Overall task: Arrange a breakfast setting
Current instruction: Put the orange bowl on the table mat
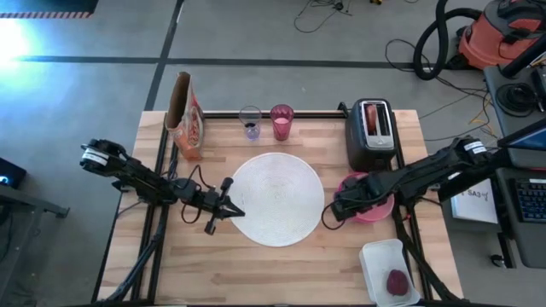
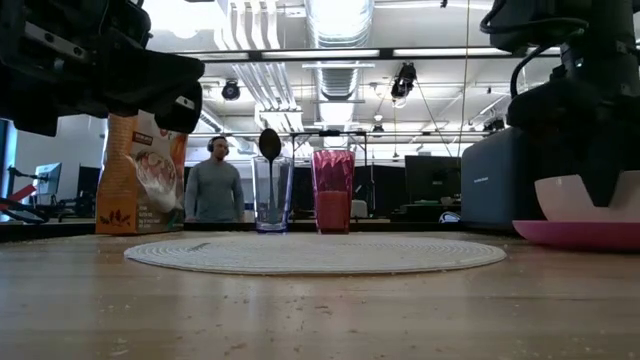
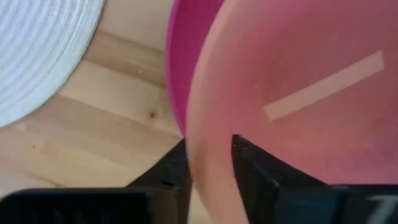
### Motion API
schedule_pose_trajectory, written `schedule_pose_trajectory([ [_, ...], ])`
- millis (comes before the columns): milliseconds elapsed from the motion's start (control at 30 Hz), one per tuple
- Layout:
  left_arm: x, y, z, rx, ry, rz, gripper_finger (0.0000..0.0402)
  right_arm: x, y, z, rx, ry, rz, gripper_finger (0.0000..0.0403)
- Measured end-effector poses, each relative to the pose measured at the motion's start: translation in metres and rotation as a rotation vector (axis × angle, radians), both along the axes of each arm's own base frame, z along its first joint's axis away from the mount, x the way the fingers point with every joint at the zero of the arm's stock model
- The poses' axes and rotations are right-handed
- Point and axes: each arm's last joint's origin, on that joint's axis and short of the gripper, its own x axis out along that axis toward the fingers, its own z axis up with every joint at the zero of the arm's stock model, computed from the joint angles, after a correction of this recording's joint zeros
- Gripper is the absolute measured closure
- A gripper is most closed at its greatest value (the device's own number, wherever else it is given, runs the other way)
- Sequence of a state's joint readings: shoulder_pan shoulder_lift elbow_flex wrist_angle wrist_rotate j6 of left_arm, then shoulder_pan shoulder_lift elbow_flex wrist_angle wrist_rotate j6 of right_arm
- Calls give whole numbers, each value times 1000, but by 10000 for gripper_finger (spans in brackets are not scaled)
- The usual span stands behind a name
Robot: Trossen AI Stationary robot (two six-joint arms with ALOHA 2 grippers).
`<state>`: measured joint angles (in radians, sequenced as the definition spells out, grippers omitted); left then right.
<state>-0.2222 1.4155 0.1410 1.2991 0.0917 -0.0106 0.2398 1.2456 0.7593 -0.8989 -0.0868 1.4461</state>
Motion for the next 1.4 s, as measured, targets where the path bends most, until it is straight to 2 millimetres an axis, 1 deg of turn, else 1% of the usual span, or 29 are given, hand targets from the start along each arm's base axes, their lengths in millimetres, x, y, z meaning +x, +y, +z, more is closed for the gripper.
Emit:
schedule_pose_trajectory([
  [133,0,0,0,1,0,0,400,-2,1,4,38,-12,26,374],
  [167,0,0,0,1,0,0,400,-3,1,5,45,-17,33,384],
  [333,1,0,1,-1,-7,0,400,-5,1,11,68,-42,51,390],
  [467,2,0,2,-2,-12,0,400,-1,2,24,92,-88,100,392],
  [633,5,-1,6,-5,-26,0,400,15,6,57,73,-226,219,393],
  [800,6,-1,7,-5,-30,-3,400,35,7,90,-87,-358,387,393],
  [867,6,-2,7,-5,-30,-6,400,44,8,98,-156,-387,481,393],
  [933,5,-3,7,-5,-30,-12,400,54,9,102,-219,-396,601,393],
  [1033,5,-5,7,-5,-30,-24,400,71,12,97,-301,-370,834,393],
  [1133,4,-6,7,-5,-33,-54,400,85,16,82,-339,-313,1074,393],
  [1200,4,-7,8,-6,-37,-77,400,94,18,68,-344,-263,1205,392],
  [1300,3,-9,8,-12,-37,-94,400,104,20,51,-333,-204,1324,393],
  [1400,2,-11,8,-12,-37,-106,400,111,23,40,-311,-172,1377,394],
])
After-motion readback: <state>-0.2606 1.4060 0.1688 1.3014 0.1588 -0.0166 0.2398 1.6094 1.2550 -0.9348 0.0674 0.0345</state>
